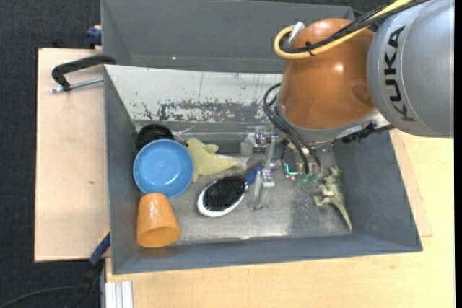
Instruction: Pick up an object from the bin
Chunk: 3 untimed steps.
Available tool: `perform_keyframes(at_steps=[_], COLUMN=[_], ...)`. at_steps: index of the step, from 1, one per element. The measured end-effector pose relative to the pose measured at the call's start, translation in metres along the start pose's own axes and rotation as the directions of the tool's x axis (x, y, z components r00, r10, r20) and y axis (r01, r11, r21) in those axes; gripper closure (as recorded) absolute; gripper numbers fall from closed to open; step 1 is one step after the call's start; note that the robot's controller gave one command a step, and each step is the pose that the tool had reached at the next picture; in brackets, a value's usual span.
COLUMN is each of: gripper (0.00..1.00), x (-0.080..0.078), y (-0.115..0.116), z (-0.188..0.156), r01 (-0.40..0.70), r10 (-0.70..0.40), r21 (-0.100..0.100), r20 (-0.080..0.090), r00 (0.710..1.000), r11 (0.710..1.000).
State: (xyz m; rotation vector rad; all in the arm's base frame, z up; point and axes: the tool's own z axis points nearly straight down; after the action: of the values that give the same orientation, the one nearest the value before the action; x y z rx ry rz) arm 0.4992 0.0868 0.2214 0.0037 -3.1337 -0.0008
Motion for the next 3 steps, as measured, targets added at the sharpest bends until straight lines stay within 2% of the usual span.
perform_keyframes(at_steps=[1,2,3], gripper=[0.0,1.0,1.0], x=[-0.029,-0.031,-0.049], y=[0.007,0.007,-0.017], z=[0.139,0.135,0.149], r01=[0.009,0.008,0.506], r10=[-0.009,-0.008,-0.506], r21=[0.0,-0.001,0.006], r20=[0.001,0.009,0.015], r00=[1.0,1.0,0.862], r11=[1.0,1.0,0.862])
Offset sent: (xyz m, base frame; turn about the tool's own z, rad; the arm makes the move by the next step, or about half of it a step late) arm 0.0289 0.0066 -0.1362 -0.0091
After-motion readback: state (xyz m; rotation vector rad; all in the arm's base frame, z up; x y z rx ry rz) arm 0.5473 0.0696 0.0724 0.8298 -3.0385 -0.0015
